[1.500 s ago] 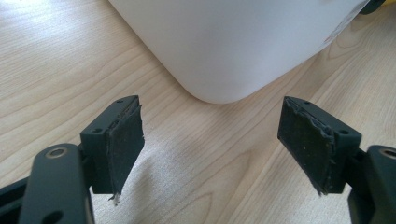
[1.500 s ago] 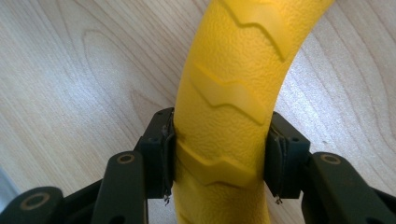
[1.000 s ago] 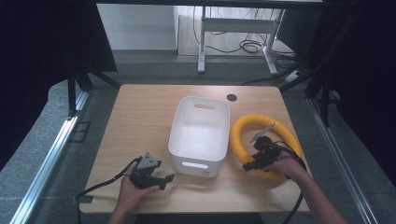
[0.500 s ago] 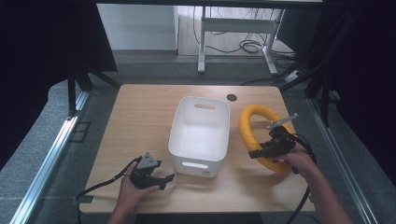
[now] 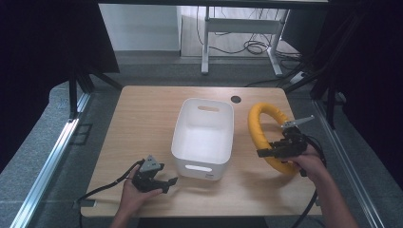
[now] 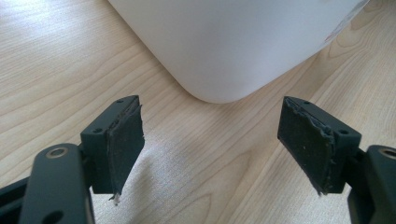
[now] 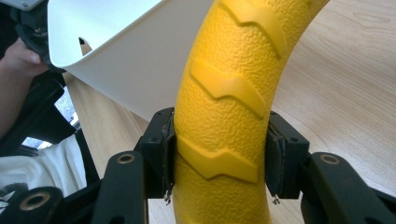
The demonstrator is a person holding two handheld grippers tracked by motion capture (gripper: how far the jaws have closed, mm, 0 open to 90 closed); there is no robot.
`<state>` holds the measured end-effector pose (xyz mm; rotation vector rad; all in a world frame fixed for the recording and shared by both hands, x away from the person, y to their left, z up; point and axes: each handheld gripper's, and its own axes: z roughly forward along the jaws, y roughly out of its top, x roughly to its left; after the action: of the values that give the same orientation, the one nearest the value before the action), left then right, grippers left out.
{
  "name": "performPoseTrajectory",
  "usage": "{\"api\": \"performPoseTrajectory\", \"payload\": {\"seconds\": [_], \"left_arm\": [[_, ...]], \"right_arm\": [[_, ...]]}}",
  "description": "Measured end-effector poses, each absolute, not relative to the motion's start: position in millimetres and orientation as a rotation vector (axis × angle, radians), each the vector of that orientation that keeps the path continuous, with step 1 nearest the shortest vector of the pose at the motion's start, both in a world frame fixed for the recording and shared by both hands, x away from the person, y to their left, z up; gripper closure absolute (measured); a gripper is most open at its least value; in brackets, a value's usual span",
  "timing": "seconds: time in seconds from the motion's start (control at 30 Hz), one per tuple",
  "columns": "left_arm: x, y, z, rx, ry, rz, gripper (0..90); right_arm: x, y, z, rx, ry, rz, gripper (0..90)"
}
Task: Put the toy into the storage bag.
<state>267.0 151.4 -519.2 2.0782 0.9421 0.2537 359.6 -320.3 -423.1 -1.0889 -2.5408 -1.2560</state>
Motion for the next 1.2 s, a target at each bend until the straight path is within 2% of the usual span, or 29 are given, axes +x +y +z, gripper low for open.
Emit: {"api": "performPoseTrajectory", "payload": {"seconds": [1.2], "left_arm": [[267.1,151.3,-519.5,2.082,0.940,0.254,22.7]], "right_arm": [[358.7,-347.6,-409.1,-1.127,-2.485,-1.431,51.1]]}}
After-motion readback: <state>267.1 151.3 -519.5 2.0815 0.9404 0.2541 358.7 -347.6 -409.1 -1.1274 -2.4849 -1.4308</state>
